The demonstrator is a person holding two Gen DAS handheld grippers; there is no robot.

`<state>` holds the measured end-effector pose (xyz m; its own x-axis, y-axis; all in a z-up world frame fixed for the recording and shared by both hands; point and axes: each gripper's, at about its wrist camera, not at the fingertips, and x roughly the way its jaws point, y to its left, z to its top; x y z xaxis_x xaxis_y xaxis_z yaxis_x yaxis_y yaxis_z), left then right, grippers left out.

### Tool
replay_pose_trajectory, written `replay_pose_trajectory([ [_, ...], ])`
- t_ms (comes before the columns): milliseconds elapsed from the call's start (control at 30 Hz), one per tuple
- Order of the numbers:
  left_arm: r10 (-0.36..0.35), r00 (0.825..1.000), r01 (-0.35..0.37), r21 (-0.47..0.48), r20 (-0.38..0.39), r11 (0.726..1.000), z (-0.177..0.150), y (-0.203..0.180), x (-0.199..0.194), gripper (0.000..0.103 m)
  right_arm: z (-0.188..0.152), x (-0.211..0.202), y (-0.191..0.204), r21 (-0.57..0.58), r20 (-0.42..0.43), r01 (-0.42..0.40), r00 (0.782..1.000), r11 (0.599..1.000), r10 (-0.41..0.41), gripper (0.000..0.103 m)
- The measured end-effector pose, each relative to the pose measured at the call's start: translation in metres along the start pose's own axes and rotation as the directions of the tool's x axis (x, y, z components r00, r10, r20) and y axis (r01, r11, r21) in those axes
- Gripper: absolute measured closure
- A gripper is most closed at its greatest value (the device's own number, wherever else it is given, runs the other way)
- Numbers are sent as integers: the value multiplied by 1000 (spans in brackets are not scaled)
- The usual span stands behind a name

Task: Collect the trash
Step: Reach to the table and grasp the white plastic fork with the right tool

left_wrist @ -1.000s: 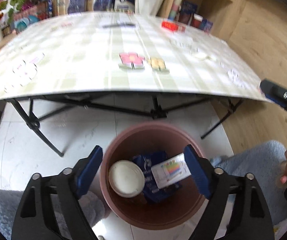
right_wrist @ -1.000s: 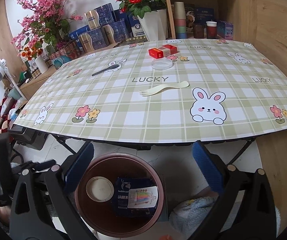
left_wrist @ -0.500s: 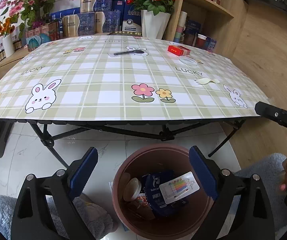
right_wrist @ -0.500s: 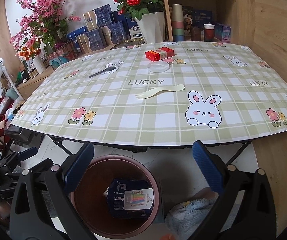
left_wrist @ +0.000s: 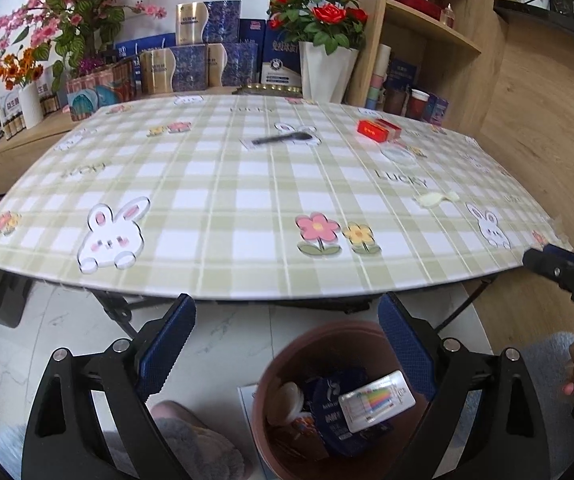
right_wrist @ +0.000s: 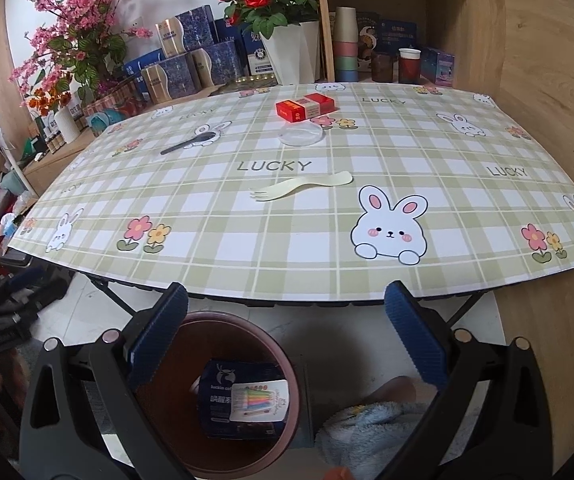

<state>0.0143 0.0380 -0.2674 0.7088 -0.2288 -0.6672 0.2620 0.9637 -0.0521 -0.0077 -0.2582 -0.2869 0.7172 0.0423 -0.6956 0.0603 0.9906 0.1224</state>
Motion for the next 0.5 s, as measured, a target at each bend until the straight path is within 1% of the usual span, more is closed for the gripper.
replay_pose_trajectory([
  [233,14,999,-14,6,35,1000,34,16,1,13,19,23,-8,-11,-40,36,999,999,-36,6],
  [400,8,999,-8,-2,35,1000,52,25,11,13,41,49,-13,14,-81,27,996,1000,-26,6],
  [467,4,999,-4,3,32,1000,58,26,17,13,50,63,-15,42,-108,28,994,999,-23,6],
  [500,1,1000,-1,5,31,1000,61,26,20,13,53,70,-16,72,-121,10,993,997,-1,6],
])
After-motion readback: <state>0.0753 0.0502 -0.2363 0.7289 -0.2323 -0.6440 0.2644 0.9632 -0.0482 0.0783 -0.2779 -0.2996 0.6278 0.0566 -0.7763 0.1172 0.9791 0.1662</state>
